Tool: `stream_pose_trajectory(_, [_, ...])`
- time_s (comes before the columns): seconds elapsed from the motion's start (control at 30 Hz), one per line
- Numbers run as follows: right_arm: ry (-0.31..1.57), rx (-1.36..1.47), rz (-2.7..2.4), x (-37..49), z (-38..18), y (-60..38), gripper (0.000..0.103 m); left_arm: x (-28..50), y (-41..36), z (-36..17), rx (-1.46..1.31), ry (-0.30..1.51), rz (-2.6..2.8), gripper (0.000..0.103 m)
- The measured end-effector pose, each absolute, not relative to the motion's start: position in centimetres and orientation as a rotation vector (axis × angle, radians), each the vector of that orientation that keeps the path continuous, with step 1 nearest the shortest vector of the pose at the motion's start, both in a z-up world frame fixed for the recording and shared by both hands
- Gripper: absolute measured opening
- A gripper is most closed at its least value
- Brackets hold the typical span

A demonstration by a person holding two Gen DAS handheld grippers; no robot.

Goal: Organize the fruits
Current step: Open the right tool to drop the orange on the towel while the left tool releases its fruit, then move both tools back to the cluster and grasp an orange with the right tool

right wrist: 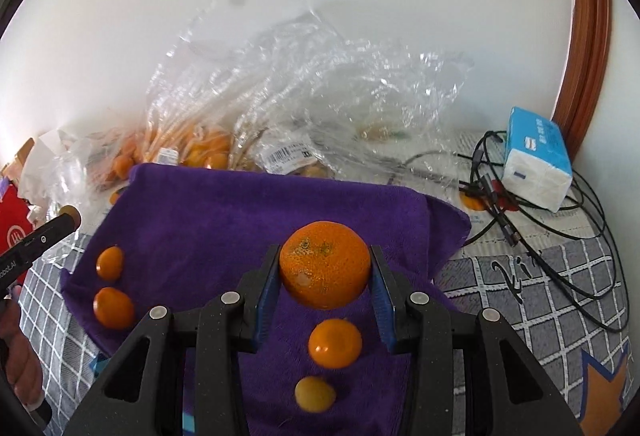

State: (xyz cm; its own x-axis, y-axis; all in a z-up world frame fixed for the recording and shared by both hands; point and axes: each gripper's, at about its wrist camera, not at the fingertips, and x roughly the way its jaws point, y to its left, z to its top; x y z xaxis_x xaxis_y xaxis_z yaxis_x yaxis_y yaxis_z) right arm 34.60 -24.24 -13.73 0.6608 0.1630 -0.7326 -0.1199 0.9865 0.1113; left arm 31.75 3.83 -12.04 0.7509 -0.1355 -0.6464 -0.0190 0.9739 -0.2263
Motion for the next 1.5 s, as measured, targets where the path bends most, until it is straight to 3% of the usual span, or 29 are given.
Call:
stream_pose_trajectory(0.57, [1.011,0.057,0.157,37.8,-18.8,-24.4,0.042,36.3,0.2,-16.5,-0.140,0.938,-0.049,0.026])
stream_pose_trajectory(0.73, [0.963,0.046,0.175,36.9,-17.6,-24.4,0.057,36.1,-0.1,-16.6,-0.132,0.948,-0.038,0.028])
stream_pose_trajectory(0.8, [0.923,0.051,0.176,36.1,-16.2,-24.6,0.060,35.9,-0.2,-16.1,-0.126,0.954,-0.042,0.039])
stream_pose_trajectory(0.9, [0.889,0.088,0.176,34.8,-14.4,-24.9,0.066,34.6,0.2,-14.5,-0.127,0.902,-0.039,0.050])
stream_pose_trajectory(1.07, [0.829,0.040,0.153,31.2,-11.7,-23.9,0.066,31.1,2.1,-11.6,-0.197,0.823,-0.019,0.054])
stream_pose_trajectory(1.27, [0.785,-0.016,0.126,25.2,-10.7,-22.5,0.066,25.5,5.0,-10.5,-0.219,0.747,0.015,0.054])
stream_pose_trajectory(1.5, [0.878,0.062,0.189,20.5,-12.7,-21.1,0.066,20.8,7.4,-13.1,-0.211,0.774,0.069,0.054])
